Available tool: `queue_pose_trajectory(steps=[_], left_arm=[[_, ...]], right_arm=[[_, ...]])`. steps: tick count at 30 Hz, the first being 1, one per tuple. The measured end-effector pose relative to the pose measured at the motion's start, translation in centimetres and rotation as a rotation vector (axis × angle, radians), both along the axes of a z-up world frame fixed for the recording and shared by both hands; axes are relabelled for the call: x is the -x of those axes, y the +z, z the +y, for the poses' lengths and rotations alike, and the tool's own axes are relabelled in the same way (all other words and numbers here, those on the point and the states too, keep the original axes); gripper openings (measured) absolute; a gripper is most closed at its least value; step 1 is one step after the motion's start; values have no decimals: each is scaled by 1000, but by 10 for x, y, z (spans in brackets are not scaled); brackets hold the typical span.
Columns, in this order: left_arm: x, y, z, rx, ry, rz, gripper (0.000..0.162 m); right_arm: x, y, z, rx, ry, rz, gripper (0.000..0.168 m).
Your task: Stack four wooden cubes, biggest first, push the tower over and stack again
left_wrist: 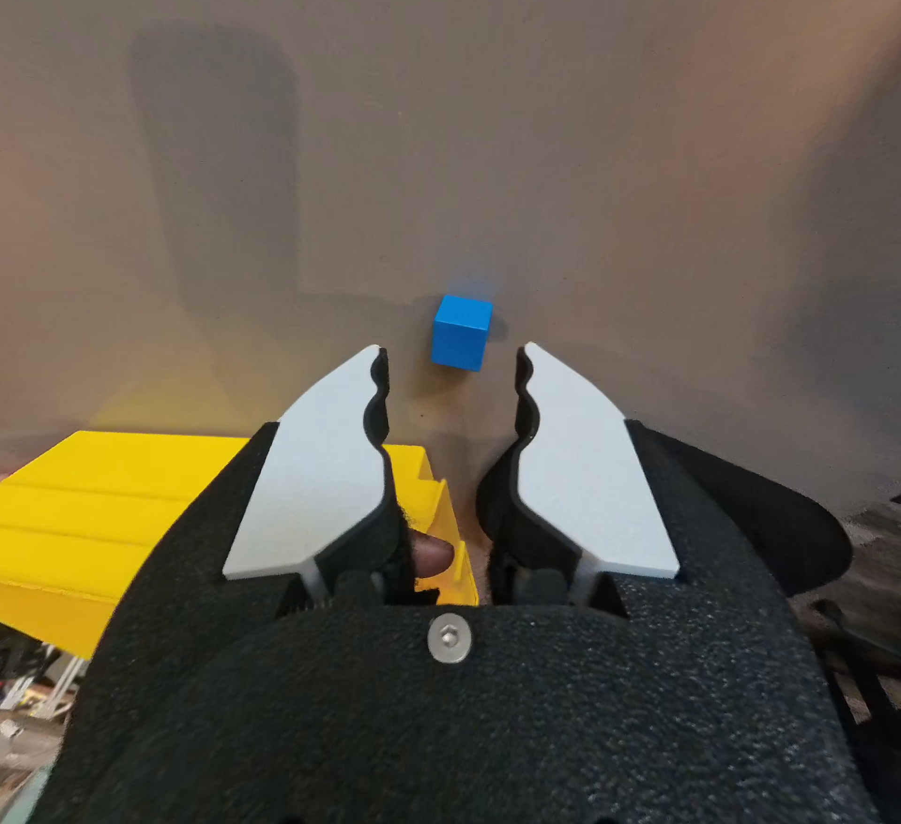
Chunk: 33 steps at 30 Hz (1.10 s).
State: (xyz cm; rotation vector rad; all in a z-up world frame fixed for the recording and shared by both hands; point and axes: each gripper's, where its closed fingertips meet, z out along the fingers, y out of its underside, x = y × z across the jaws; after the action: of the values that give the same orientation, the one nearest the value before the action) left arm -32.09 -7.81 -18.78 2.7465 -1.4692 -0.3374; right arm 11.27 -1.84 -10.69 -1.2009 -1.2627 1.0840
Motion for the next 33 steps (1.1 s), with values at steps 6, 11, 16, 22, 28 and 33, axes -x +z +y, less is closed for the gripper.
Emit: queue_pose_trajectory(steps=[6, 11, 16, 22, 28, 33], left_arm=[[2, -11, -1, 21, -11, -1, 30], [-2, -5, -5, 53, -15, -57, 21], [-26, 33, 3, 10, -64, -99, 21], [-103, 89, 12, -60, -269, -227, 21], [-176, 120, 17, -69, -455, -249, 21], [-225, 127, 22, -59, -567, -222, 21]], right_arm=[[0, 0, 0, 0, -2, 1, 109], [0, 0, 0, 2, -2, 1, 109], [0, 0, 0, -3, -2, 1, 109], [0, 0, 0, -6, -1, -2, 109], [0, 1, 0, -4, -1, 4, 108], [0, 0, 0, -7, 0, 2, 108]])
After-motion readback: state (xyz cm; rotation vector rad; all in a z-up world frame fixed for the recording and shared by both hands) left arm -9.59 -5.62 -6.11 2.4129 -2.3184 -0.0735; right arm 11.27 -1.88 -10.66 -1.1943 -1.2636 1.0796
